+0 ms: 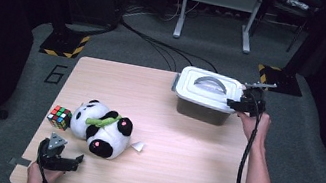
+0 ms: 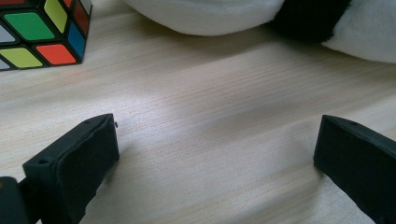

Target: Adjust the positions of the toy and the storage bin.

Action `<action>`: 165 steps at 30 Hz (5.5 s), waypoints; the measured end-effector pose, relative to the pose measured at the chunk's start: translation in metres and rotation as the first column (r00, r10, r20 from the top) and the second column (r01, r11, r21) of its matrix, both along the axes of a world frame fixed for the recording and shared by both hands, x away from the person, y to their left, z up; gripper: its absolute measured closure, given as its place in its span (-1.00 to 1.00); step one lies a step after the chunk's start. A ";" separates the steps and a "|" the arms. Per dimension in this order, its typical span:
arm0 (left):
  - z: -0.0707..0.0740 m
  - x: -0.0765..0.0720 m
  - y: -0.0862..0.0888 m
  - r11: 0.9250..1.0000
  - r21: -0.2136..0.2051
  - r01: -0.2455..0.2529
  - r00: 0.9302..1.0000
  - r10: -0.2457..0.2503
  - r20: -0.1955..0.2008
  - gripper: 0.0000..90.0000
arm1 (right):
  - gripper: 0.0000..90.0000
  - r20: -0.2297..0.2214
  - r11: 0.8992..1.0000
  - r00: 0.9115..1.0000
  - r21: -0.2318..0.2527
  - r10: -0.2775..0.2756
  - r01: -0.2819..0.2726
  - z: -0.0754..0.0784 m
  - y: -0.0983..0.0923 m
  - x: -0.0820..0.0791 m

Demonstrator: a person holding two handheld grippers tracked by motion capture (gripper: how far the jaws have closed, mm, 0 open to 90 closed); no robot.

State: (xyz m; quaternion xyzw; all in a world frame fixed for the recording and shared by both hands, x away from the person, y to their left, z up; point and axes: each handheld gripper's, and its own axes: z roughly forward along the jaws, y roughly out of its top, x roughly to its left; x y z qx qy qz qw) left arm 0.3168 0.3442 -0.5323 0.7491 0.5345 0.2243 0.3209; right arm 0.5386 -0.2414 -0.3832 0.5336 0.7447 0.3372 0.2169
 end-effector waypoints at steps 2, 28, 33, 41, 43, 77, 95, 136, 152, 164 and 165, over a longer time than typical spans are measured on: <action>0.000 0.000 0.000 1.000 0.001 0.000 1.000 0.000 0.000 -1.00 | -0.04 -0.017 1.000 1.000 0.001 -0.013 0.013 -0.003 -0.001 0.005; 0.000 0.000 0.000 1.000 0.000 0.000 1.000 0.000 0.001 -1.00 | 0.34 -0.088 0.990 0.990 0.070 -0.114 0.120 -0.005 -0.006 -0.003; 0.000 0.000 0.000 1.000 -0.001 0.000 1.000 0.000 0.001 -1.00 | 0.34 -0.099 0.990 0.989 0.078 -0.109 0.117 -0.003 0.000 -0.008; 0.000 0.000 0.000 1.000 0.006 0.004 1.000 -0.004 0.001 -1.00 | 0.32 -0.096 0.990 0.991 0.099 -0.091 0.100 -0.004 0.007 -0.016; 0.000 0.000 0.000 1.000 0.006 0.005 1.000 -0.005 0.001 -1.00 | 0.32 -0.093 0.991 0.992 0.098 -0.085 0.094 -0.003 0.008 -0.017; 0.000 0.000 0.000 1.000 0.005 0.005 1.000 -0.005 -0.001 -1.00 | 0.75 -0.051 0.963 0.969 0.112 -0.242 0.247 -0.032 -0.020 0.013; 0.000 0.000 0.000 1.000 0.007 0.004 1.000 -0.004 -0.001 -1.00 | 0.78 -0.131 0.953 0.957 0.127 -0.258 0.275 -0.024 -0.016 -0.003; 0.000 0.000 0.000 1.000 0.005 0.004 1.000 -0.004 0.001 -1.00 | -0.54 -0.027 0.994 0.994 -0.009 0.107 -0.107 0.005 0.038 0.005; 0.000 0.000 0.000 1.000 0.005 0.007 1.000 -0.007 0.001 -1.00 | 0.21 -0.027 0.989 0.989 0.023 0.148 -0.148 0.001 0.051 0.032; 0.000 0.000 0.000 1.000 0.005 0.007 1.000 -0.007 -0.001 -1.00 | 0.37 -0.045 0.985 0.984 0.001 0.171 -0.171 0.001 0.055 0.024; 0.000 0.000 0.000 1.000 0.005 0.007 1.000 -0.007 0.001 -1.00 | 0.37 -0.048 0.986 0.984 0.002 0.169 -0.169 0.001 0.055 0.023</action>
